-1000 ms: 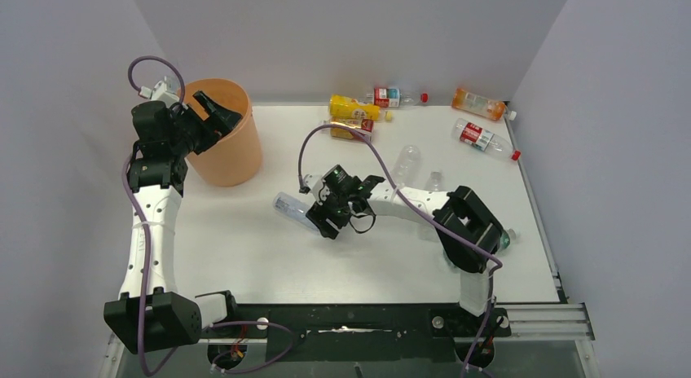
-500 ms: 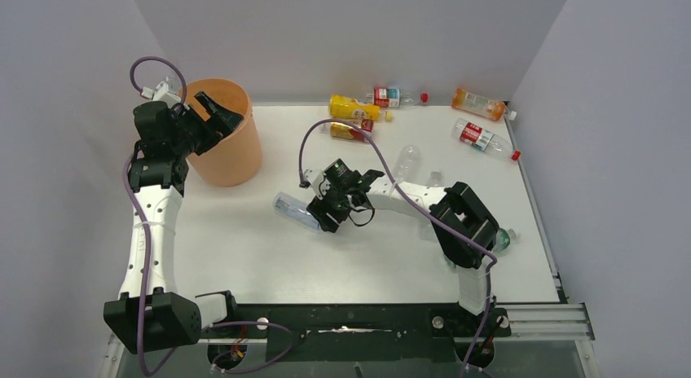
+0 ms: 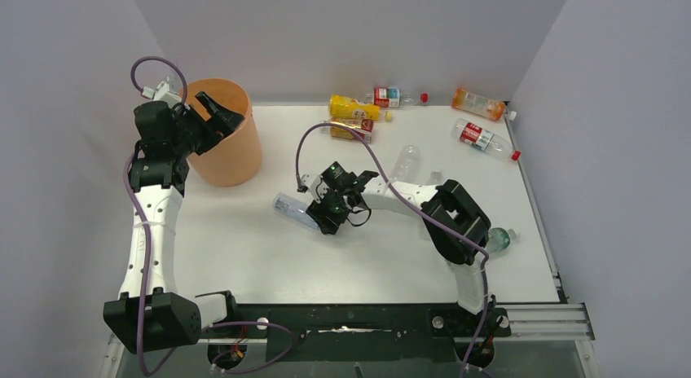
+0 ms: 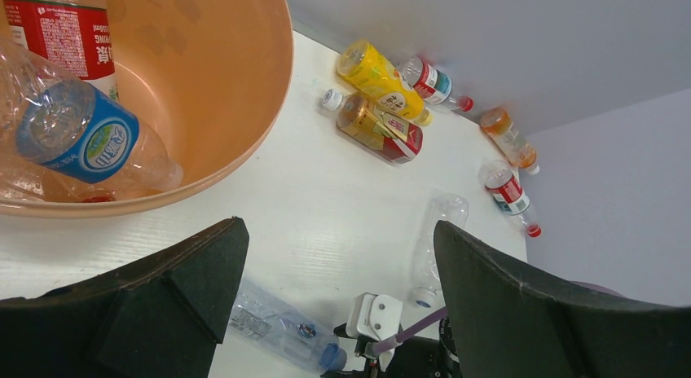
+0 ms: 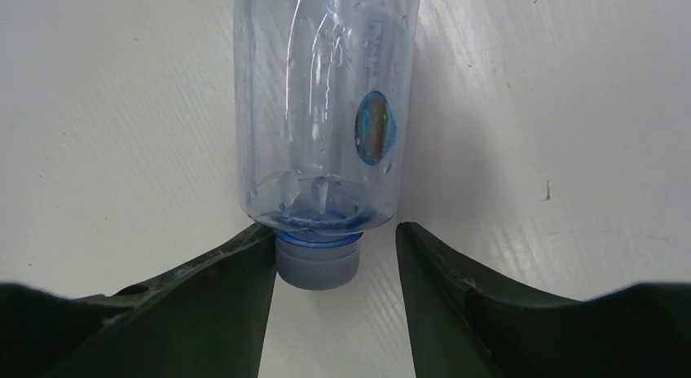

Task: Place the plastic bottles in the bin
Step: Pick up the plastic bottle at the center of the board.

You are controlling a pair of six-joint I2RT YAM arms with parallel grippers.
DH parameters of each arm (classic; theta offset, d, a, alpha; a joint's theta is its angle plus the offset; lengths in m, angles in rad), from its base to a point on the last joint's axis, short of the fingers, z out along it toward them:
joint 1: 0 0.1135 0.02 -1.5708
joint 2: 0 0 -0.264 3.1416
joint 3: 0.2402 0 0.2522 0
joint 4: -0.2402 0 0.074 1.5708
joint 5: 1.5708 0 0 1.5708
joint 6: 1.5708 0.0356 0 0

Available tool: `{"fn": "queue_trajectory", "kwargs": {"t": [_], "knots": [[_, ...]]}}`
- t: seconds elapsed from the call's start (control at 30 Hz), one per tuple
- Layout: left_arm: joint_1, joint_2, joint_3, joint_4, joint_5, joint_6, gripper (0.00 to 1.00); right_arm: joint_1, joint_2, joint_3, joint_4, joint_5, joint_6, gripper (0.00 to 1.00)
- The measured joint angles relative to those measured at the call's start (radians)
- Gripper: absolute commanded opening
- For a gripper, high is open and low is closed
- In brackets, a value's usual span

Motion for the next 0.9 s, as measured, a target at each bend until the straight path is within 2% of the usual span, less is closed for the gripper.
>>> {"fn": "queue_trajectory", "kwargs": {"t": [0.23, 0.53, 0.67, 0.9], "knots": [[0.000, 0.000, 0.000, 0.000, 0.000, 0.002, 0.85, 0.001, 0.013, 0.004, -0.022, -0.009, -0.001, 0.41], [0.000, 0.000, 0.000, 0.000, 0.000, 0.004, 0.85, 0.002, 0.005, 0.005, -0.021, -0.005, 0.016, 0.31], [0.000, -0.012, -0.010, 0.000, 0.000, 0.008, 0.89, 0.003, -0.068, -0.040, -0.014, 0.007, 0.052, 0.31], [-0.003, -0.039, -0.014, 0.002, 0.021, 0.006, 0.90, 0.023, -0.291, -0.148, 0.020, 0.046, 0.138, 0.30]]}}
